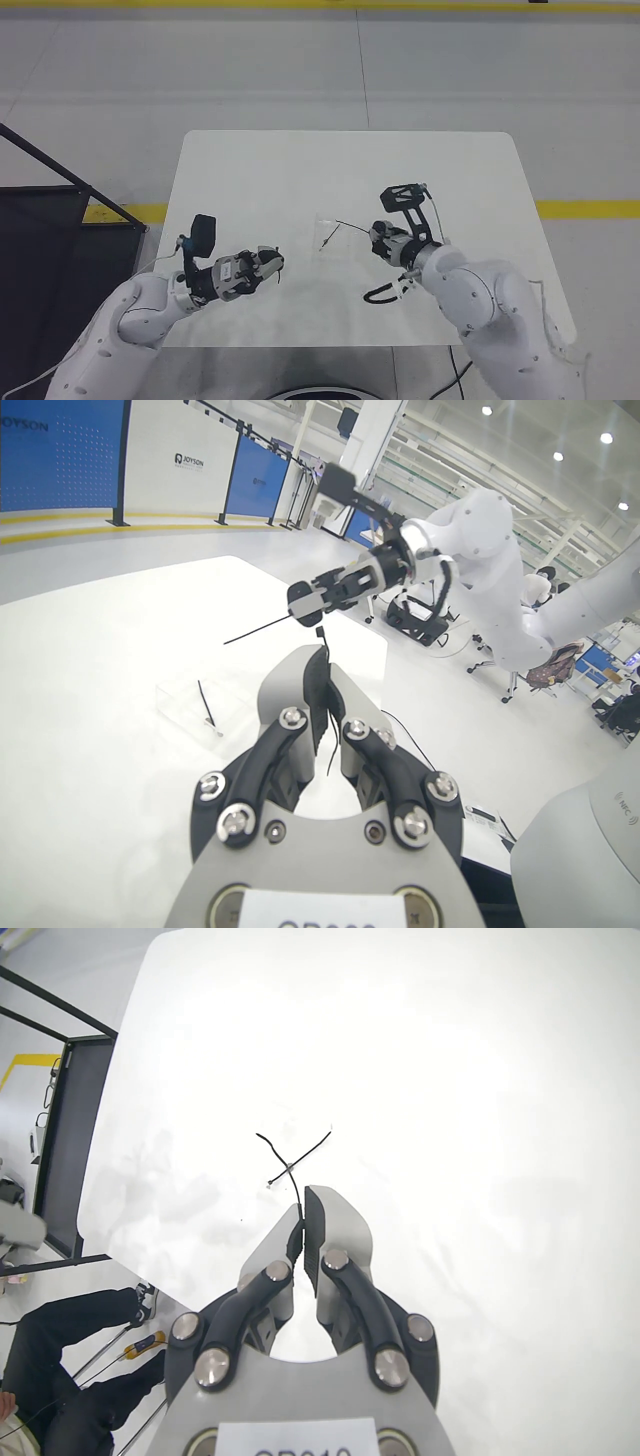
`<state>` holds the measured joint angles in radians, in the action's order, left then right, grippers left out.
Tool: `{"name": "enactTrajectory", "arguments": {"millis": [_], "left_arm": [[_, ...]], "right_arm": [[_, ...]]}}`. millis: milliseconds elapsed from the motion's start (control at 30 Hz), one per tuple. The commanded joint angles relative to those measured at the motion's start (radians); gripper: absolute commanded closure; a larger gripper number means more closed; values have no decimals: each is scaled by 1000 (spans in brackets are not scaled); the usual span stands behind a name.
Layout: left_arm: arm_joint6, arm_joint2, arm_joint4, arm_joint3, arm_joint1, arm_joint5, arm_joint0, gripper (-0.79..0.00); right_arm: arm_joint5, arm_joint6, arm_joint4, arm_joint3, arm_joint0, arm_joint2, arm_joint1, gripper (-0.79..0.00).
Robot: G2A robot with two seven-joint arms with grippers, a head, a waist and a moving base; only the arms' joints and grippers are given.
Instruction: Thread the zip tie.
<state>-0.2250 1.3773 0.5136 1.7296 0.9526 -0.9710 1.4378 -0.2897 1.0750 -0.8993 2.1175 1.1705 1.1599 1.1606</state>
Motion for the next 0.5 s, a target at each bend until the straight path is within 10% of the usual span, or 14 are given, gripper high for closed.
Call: {"name": "enactTrajectory", "arguments": {"millis": [0,467], "left_arm": [[-23,-14,-7,-25,0,-11,-13,0],[-98,-80,-60,-72,1,-41,-79,0]], "right_arm": [[39,-21,-14,70,68,27,-8,0],[292,-146,-4,233,301,118,-35,0]]}}
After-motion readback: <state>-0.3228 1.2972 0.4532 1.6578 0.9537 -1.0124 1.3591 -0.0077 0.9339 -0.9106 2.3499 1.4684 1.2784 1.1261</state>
